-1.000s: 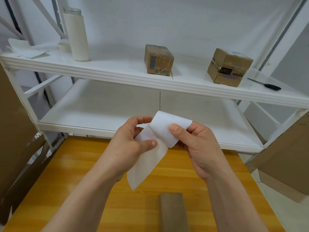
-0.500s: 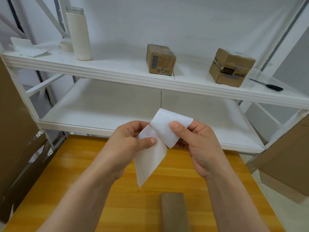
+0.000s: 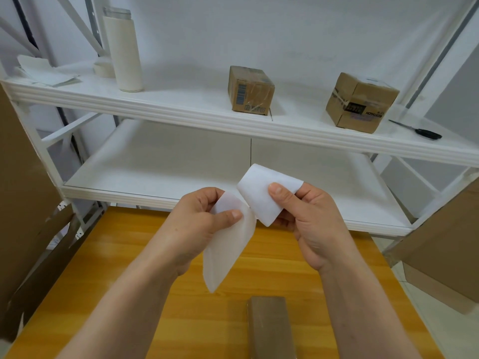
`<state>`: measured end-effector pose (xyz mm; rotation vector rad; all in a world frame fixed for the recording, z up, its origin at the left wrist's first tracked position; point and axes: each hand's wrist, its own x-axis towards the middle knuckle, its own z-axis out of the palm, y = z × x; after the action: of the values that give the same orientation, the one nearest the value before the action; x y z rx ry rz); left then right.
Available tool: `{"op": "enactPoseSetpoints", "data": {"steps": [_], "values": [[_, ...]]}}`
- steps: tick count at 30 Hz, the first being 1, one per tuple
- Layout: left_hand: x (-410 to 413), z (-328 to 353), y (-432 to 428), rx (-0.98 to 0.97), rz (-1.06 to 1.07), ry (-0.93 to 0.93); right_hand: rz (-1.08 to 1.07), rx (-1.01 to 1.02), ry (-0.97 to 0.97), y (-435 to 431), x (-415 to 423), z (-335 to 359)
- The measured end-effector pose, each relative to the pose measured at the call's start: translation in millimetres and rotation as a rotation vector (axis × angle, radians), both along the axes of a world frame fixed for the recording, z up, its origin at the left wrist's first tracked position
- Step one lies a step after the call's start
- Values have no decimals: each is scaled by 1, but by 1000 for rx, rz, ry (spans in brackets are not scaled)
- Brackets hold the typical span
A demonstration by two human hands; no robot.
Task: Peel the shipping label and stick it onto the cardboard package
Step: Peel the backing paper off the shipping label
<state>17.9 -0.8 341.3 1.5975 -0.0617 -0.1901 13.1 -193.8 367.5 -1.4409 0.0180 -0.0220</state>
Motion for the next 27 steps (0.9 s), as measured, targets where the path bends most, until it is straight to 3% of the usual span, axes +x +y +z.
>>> {"op": "enactPoseSetpoints", "data": {"steps": [27], "values": [[10, -20, 14, 19, 262, 49, -28, -21, 111, 3, 19, -24]]}}
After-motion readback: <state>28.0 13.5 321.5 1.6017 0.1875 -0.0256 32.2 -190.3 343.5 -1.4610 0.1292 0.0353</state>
